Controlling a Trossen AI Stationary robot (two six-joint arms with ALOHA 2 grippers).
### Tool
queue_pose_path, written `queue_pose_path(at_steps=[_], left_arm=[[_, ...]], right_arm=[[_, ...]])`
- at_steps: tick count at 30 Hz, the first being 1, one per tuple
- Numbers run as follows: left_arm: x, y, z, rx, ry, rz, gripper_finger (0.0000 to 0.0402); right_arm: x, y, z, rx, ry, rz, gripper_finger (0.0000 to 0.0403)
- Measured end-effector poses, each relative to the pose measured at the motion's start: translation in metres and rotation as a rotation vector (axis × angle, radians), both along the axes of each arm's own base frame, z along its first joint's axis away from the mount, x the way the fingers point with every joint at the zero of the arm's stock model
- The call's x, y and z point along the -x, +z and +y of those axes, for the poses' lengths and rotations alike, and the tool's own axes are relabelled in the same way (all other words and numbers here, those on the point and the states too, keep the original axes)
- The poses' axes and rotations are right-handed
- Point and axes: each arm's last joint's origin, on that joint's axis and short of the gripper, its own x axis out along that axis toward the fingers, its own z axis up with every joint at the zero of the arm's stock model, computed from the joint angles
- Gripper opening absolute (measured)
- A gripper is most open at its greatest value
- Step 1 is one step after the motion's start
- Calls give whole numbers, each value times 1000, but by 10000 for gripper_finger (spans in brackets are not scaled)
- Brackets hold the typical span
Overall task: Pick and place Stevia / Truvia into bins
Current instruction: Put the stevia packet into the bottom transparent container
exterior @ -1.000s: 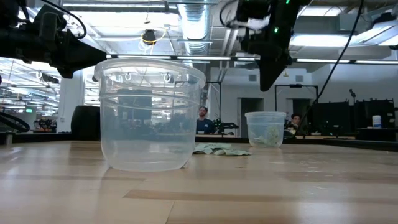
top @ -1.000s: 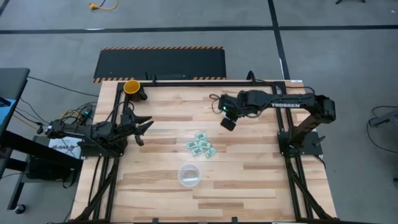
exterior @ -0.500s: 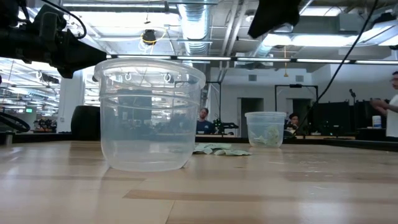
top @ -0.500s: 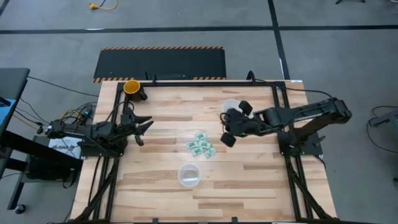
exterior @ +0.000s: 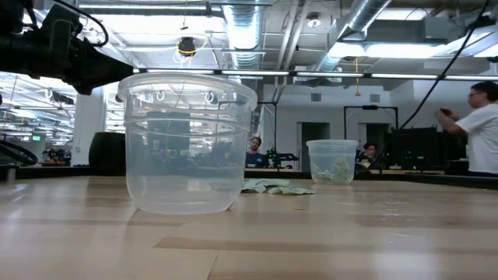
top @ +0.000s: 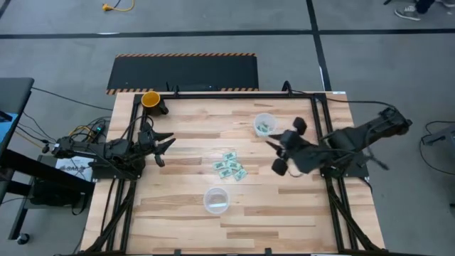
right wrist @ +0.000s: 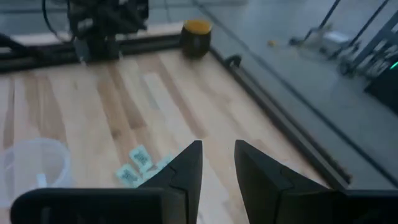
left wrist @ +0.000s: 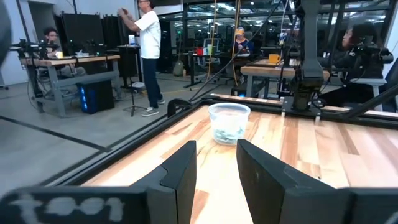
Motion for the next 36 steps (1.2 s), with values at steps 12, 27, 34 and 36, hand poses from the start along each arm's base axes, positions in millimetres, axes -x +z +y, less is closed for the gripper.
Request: queue_pose_path(at_steps=[12, 27, 34, 36], left_arm=[[0, 0, 0, 123, -5, -58, 104], [1, 10, 0, 277, -23, -236, 104], [1, 11, 0, 300, -27, -257, 104], [1, 12, 0, 317, -30, -268, 104]], right_arm=[[44, 51, 6, 24, 405, -206, 87], [62, 69, -43, 80, 1068, -272, 87], [79, 56, -73, 26, 999, -268, 87], [81, 43, -80, 8, 950, -295, 87]])
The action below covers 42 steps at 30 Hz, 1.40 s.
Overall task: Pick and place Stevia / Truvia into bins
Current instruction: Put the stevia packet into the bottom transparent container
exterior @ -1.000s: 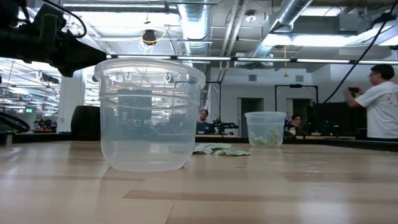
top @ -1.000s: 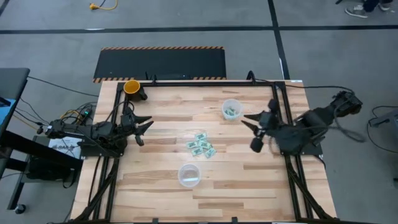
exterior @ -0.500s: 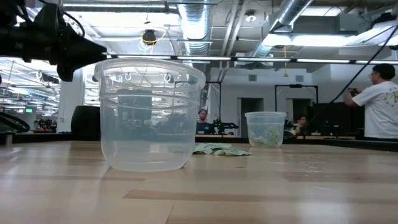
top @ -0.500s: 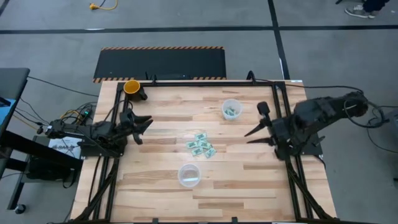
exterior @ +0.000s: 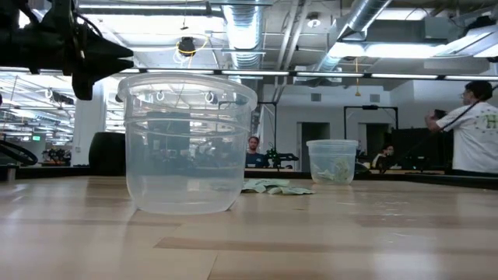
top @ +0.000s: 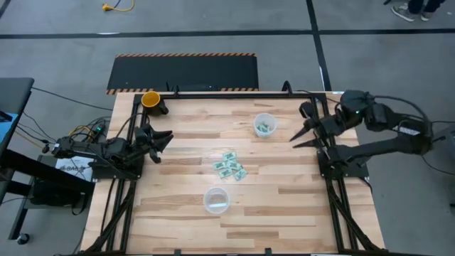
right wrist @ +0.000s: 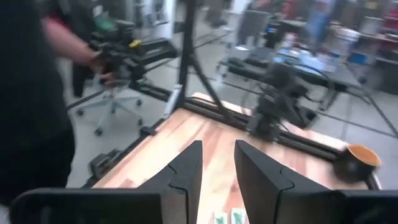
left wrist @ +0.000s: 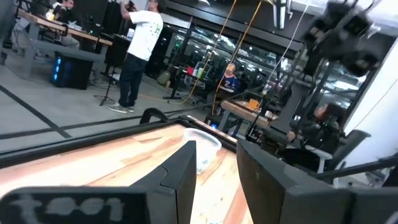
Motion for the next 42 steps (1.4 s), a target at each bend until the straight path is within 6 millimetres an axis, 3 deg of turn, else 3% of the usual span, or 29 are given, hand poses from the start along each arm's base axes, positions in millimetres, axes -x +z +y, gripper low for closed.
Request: queue_pose_path(at_steps=[14, 24, 37, 42], left_arm=[[5, 16, 1, 247, -27, -280, 104], [5, 16, 2, 265, -22, -288, 104], [5, 16, 2, 275, -14, -292, 104], [5, 16, 2, 277, -14, -293, 104]], right_arm=[[26, -104, -9, -223, -183, -110, 87], [46, -132, -7, -380, -263, -157, 87], [46, -189, 1, -457, -206, -195, 87], [47, -211, 5, -455, -189, -113, 87]])
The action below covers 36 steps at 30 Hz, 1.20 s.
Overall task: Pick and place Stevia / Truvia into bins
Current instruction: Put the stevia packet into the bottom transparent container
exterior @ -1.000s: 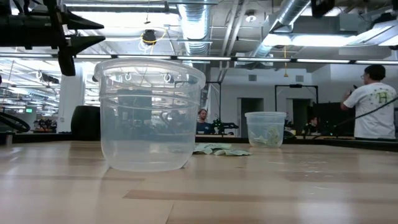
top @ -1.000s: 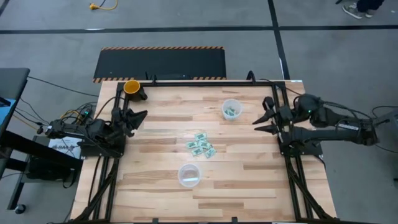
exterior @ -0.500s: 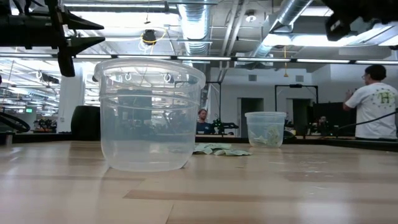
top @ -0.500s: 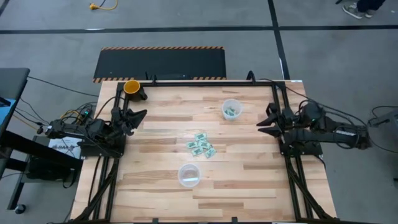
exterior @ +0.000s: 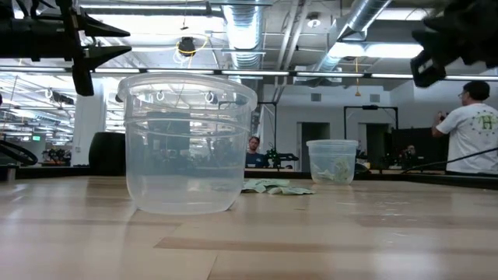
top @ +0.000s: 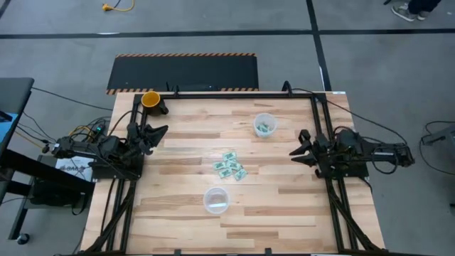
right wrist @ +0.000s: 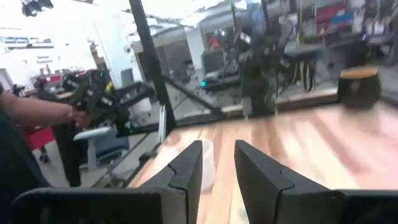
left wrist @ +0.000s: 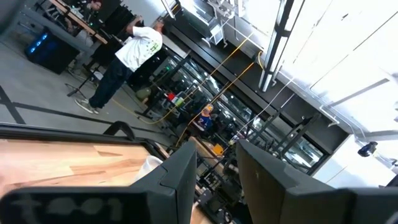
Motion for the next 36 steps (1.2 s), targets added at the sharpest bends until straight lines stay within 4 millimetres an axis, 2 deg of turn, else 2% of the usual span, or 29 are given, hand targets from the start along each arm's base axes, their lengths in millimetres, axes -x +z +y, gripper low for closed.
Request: queue_pose_path(at_steps=[5, 7, 11, 21, 26, 36], left_arm=[[0, 0, 0, -14, 7, 8, 104], [0, 0, 0, -28, 15, 17, 104], [0, 0, 0, -39, 19, 25, 104], [0, 0, 0, -124, 40, 69, 104], [0, 2, -2, -164, -35, 43, 104], [-1, 5, -5, -170, -149, -1, 104]], right_arm=[[-4, -22, 3, -71, 27, 72, 87], [-6, -26, 4, -95, 30, 50, 87], [-6, -25, 7, -70, 51, 1, 87], [-6, -30, 18, -5, 160, 40, 87], [-6, -31, 22, 89, 193, 23, 87], [-6, -32, 23, 97, 211, 24, 87]])
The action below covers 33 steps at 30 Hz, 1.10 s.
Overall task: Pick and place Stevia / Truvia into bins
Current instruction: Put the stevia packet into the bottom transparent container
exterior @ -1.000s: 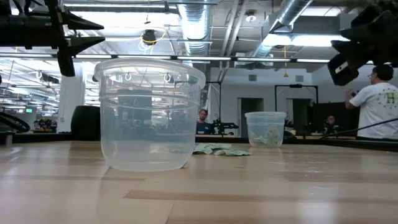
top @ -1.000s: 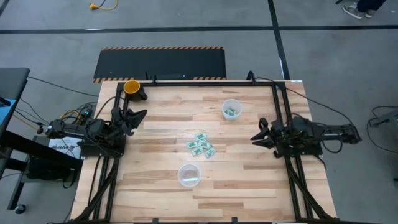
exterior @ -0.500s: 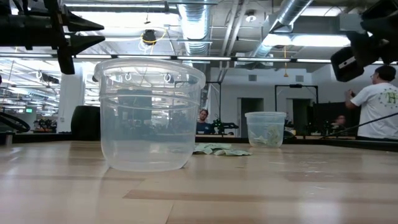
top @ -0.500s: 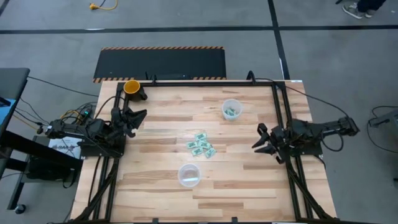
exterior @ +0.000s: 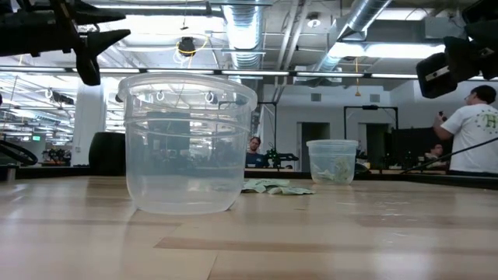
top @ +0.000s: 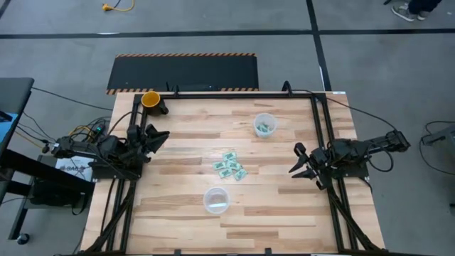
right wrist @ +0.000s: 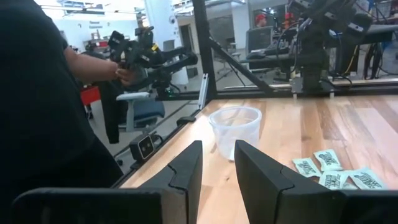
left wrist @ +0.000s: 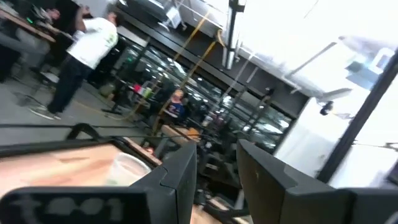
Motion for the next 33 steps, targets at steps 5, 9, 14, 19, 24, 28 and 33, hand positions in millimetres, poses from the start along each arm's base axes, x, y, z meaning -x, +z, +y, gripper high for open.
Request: queue_pose_path(at_steps=[5, 9, 14, 19, 24, 28, 33], left_arm=[[0, 10, -2, 42, -98, -126, 104], [5, 23, 0, 66, -52, -268, 104], [7, 25, 5, 75, 169, -257, 104], [4, 30, -2, 20, -102, -295, 101], [-20, 44, -9, 15, -185, -20, 92], [-53, 60, -13, -178, -77, 281, 87], [-91, 83, -17, -613, 48, 528, 87]], right_arm=[[0, 0, 0, 0, 0, 0, 87], [0, 0, 0, 0, 0, 0, 87], [0, 0, 0, 0, 0, 1, 87], [0, 0, 0, 0, 0, 0, 87], [0, 0, 0, 0, 0, 1, 87], [0, 0, 0, 0, 0, 1, 87], [0, 0, 0, 0, 0, 0, 87]])
